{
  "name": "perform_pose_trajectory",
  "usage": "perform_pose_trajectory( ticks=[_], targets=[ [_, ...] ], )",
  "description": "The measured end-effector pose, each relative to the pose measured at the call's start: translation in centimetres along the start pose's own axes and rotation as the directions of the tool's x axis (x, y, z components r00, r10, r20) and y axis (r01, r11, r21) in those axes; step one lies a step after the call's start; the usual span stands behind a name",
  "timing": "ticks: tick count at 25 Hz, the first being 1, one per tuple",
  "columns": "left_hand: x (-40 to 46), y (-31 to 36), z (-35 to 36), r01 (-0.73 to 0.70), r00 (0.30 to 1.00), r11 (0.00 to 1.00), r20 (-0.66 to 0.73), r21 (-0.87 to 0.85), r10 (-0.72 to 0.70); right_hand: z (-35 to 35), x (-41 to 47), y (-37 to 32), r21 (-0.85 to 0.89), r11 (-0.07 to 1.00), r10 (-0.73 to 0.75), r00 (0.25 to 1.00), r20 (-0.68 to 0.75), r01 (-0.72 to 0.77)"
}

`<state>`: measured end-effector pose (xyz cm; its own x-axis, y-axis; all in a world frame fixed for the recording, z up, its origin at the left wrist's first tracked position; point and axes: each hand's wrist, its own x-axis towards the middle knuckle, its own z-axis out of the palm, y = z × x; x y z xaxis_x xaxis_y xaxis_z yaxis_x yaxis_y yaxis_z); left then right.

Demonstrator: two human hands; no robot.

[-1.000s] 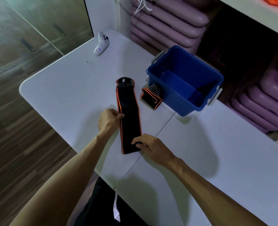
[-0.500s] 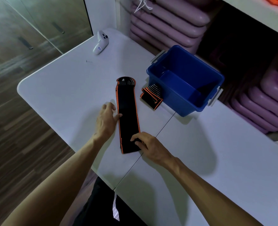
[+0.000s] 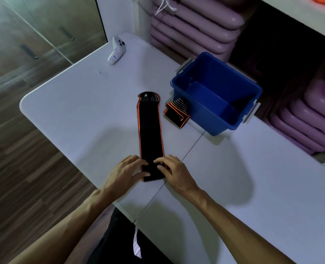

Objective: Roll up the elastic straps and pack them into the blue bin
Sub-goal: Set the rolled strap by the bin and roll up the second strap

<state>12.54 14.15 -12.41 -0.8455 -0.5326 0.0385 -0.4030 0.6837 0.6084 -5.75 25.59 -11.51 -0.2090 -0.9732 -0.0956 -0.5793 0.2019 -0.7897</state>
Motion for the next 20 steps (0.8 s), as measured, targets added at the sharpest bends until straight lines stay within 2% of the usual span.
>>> perform_pose_trajectory(
  ticks=[2, 7, 10, 13, 15, 18, 20],
  targets=[
    [0.0, 0.3, -0.5, 0.008, 1.000, 1.000, -0.015, -0.013, -0.008, 0.3, -0.2, 0.2, -0.042, 0.999, -0.018, 0.999, -0.049, 0.016],
    [0.8, 1.0, -0.7, 0.095, 0.995, 0.988, -0.014, -0.125, -0.098, 1.5, -1.2, 0.5, 0.006, 1.000, 0.015, 0.987, -0.157, -0.014],
    [1.1, 0.8, -0.4, 0.175, 0.984, 0.971, -0.007, -0.164, -0.178, 2.0, -1.2, 0.3, -0.081, 0.996, 0.026, 0.971, -0.236, -0.046],
    [0.8, 1.2, 0.0, 0.173, 0.983, 0.975, -0.031, -0.140, -0.179, 1.3, -0.9, 0.4, -0.113, 0.994, -0.013, 0.985, -0.171, -0.007],
    [0.1, 1.6, 0.6, 0.158, 0.982, 0.985, -0.096, -0.071, -0.164, 0.6, -1.0, 0.7, -0.183, 0.981, -0.088, 0.988, -0.129, 0.064],
    [-0.9, 1.7, 1.3, 0.046, 0.978, 0.993, -0.205, 0.107, -0.024, -0.5, -1.2, 1.8, -0.358, 0.914, -0.185, 0.982, 0.046, 0.189],
    [-1.3, 1.7, 1.4, -0.007, 0.985, 0.981, -0.165, 0.193, 0.039, -0.8, -1.2, 2.3, -0.468, 0.838, -0.251, 0.960, 0.123, 0.279]
  ],
)
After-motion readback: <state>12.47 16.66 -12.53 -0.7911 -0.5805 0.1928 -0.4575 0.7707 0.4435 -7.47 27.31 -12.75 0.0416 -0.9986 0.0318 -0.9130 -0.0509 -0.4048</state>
